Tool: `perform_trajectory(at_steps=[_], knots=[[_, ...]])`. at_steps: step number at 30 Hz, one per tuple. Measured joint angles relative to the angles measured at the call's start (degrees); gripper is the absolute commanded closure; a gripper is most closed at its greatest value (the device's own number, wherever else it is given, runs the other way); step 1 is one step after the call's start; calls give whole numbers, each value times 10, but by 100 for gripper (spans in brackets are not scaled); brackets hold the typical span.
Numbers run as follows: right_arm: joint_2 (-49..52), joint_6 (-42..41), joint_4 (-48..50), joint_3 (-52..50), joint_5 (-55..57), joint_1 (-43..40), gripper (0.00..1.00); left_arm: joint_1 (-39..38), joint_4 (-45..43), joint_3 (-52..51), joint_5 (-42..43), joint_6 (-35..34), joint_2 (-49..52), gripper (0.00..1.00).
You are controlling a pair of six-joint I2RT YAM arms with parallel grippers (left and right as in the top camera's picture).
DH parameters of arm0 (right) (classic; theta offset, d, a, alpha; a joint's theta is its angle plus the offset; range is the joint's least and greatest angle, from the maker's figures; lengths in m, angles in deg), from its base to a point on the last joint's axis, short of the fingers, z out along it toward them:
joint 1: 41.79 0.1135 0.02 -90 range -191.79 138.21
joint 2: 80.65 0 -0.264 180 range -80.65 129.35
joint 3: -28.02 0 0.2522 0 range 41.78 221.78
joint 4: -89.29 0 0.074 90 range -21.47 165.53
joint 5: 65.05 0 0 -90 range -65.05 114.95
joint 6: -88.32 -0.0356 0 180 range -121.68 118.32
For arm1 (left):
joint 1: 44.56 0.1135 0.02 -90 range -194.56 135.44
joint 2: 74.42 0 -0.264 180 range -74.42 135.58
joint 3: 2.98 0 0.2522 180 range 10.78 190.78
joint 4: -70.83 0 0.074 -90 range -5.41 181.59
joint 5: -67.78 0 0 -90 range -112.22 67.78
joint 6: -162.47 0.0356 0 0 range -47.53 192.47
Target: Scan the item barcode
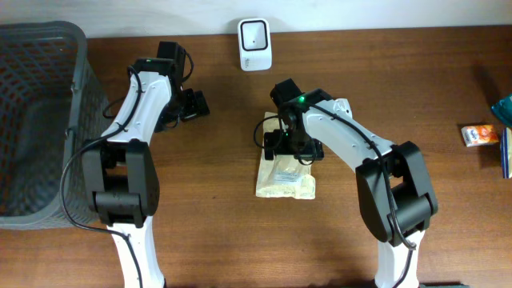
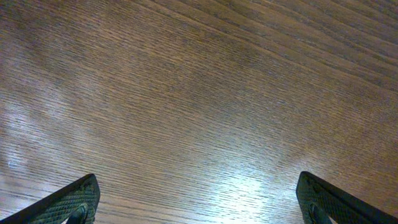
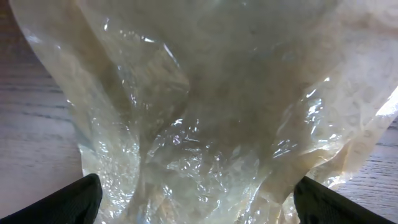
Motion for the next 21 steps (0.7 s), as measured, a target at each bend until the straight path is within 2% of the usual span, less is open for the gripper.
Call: perform_trajectory(at_steps=[9,10,11,12,16,17,20,21], knots=[[-1,-85,67,-62,24,0,1,-3,0,0,0,0,0,1],[-4,-90,71,-66,24,0,8,-3,0,0,0,0,0,1],[-6,-94,75,-70,26,0,22,-3,0,0,0,0,0,1],[-7,-97,75,-71,28,0,32,-3,0,0,0,0,0,1],[-7,-102,76,-74,33,0,63,-3,0,0,0,0,0,1],[-7,-104,77,-74,33,0,68,-3,0,0,0,0,0,1],[-15,-106,76,-74,31,0,69,-3,0,0,0,0,0,1],[-18,-106,77,-74,31,0,72,-3,0,0,0,0,0,1]])
